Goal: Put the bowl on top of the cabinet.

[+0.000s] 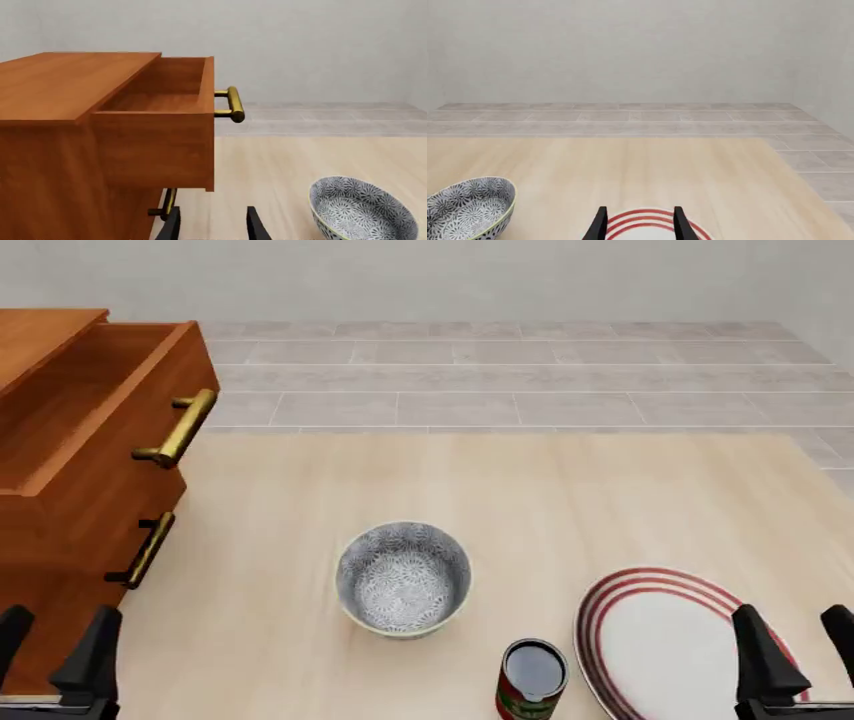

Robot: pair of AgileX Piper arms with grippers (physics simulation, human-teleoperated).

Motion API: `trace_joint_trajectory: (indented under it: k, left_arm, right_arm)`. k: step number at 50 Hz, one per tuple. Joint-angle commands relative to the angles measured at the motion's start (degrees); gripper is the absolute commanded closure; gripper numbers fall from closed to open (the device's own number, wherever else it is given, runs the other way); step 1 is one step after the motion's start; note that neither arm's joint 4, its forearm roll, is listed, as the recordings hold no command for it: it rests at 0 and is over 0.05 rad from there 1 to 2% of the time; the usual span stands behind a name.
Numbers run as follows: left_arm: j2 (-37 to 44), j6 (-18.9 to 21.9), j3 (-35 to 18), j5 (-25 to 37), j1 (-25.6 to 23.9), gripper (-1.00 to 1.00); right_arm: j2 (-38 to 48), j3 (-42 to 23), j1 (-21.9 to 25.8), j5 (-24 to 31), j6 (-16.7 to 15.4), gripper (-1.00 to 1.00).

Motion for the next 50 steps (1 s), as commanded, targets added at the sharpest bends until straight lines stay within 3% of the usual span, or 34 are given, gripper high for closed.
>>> trace_joint_trajectory:
  k: [1,24,32,50]
  left_arm:
    - [1.2,-0.1,0.0,-0.4,0.0,-1.0]
    - [5.1,0.0,0.0,-2.9,-0.5,-1.0]
    - [14.7,-1.6,0.0,-10.2,-4.9,-1.0]
    - [20.7,0.3,-2.8,-11.6,-12.3,-1.0]
  right_arm:
    - [0.3,-0.2,0.0,-0.1,0.0,-1.0]
    - [0.3,-0.2,0.0,-0.1,0.0,-1.0]
    - [0.3,-0.2,0.0,-0.1,0.0,-1.0]
    - [0.3,-0.2,0.0,-0.1,0.0,-1.0]
